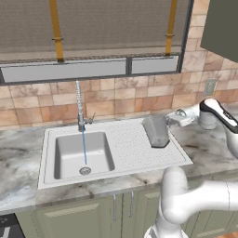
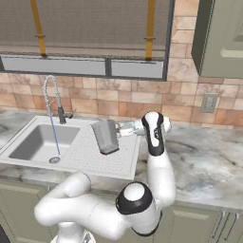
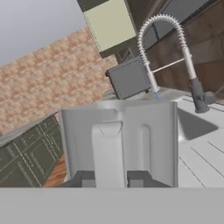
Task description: Turn on the sink faucet and place the jug under the water for a few seconds to fill it up.
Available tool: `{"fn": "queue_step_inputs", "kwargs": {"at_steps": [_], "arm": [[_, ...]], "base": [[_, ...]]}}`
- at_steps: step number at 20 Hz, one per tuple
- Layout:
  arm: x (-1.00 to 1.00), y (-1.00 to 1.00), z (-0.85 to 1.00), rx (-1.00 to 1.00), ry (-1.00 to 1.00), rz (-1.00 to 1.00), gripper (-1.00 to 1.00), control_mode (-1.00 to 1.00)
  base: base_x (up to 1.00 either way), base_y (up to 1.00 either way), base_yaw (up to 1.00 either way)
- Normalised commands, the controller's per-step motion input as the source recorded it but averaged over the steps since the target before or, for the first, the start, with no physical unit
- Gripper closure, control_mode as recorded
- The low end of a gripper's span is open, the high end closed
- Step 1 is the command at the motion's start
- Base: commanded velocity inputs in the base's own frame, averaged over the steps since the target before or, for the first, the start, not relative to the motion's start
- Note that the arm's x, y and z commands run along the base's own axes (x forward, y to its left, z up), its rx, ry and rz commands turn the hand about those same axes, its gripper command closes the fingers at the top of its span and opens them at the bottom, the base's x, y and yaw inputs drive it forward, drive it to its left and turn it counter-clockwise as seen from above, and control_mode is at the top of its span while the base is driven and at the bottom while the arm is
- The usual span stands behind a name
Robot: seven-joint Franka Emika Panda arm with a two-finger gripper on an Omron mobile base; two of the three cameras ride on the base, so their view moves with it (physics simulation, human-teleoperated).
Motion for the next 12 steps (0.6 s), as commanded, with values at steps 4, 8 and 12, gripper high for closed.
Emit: {"fn": "queue_step_inputs", "kwargs": {"at_steps": [4,8,12], "arm": [[0.00,1.00,0.00,-0.05,0.04,0.00,1.00,-1.00],[0.00,1.00,0.00,-0.09,0.09,0.00,1.00,-1.00],[0.00,1.00,0.00,-0.12,0.06,0.00,1.00,-1.00]], "base": [[0.00,0.00,0.00],[0.00,0.00,0.00],[0.00,0.00,0.00]]}}
